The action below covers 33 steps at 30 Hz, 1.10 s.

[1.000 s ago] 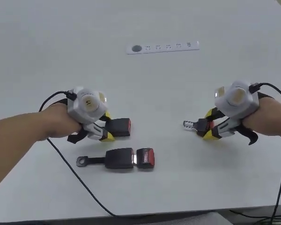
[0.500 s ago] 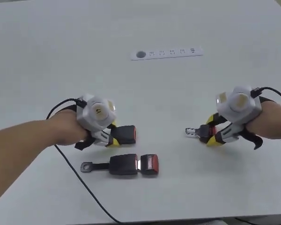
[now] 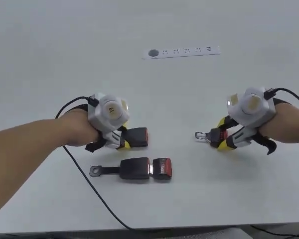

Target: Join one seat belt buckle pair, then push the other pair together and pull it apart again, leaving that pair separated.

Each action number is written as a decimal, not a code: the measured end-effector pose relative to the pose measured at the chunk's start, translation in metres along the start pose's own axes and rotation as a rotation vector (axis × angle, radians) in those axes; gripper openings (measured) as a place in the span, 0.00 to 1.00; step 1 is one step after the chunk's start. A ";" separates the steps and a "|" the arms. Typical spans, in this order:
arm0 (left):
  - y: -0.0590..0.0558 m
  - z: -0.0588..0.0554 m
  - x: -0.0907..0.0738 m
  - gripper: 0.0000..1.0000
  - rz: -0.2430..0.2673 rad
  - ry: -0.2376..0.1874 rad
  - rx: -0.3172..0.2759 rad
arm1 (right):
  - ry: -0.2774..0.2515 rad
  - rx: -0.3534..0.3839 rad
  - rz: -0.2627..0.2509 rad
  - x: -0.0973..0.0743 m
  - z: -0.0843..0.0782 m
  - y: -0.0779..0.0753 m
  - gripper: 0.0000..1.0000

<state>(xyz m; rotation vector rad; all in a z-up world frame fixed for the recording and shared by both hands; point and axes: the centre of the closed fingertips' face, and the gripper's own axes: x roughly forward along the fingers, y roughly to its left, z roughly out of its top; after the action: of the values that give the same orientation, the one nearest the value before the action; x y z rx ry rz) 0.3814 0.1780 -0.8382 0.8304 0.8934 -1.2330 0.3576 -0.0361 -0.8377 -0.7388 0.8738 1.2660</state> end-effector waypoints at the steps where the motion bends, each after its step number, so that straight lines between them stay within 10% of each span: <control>1: 0.000 0.000 0.000 0.32 -0.001 -0.003 -0.002 | -0.006 0.000 0.002 0.002 0.003 0.001 0.36; 17: -0.003 0.002 -0.001 0.32 -0.003 0.005 -0.014 | -0.100 -0.002 0.019 0.034 0.062 0.011 0.36; 33: -0.003 0.002 0.000 0.32 -0.012 0.023 0.011 | -0.068 -0.060 -0.009 0.057 0.100 0.010 0.36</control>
<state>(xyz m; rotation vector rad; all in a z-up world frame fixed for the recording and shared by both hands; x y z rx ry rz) 0.3786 0.1754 -0.8376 0.8504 0.9121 -1.2418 0.3664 0.0789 -0.8385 -0.7420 0.7788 1.3067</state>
